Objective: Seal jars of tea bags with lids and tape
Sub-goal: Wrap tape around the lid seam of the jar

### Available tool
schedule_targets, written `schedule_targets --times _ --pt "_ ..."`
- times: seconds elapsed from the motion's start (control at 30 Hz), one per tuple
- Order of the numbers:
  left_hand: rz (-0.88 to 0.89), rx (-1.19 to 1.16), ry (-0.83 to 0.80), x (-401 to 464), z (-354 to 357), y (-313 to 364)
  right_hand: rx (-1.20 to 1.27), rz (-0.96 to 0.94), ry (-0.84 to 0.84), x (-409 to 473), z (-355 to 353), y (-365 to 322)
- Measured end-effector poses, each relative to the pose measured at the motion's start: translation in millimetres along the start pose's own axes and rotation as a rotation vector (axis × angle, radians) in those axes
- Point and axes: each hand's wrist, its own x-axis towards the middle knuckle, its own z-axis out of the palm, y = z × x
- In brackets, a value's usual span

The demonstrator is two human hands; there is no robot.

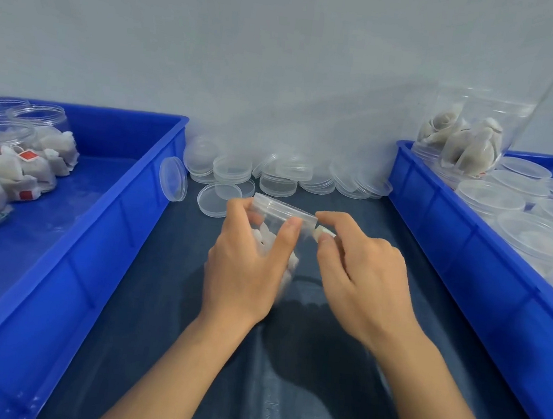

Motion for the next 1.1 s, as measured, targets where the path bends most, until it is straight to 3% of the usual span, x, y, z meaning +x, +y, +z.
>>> schedule_targets --times 0.2,0.57,1.1 --pt "0.0 -0.024 -0.025 3 0 -3 -0.003 -0.057 -0.065 2 -9 12" --pt "0.032 -0.057 -0.062 2 -3 -7 0.032 0.007 -0.166 8 -9 28" --pt "-0.04 -0.156 -0.203 3 -10 1 0.012 0.016 -0.115 5 -10 20"
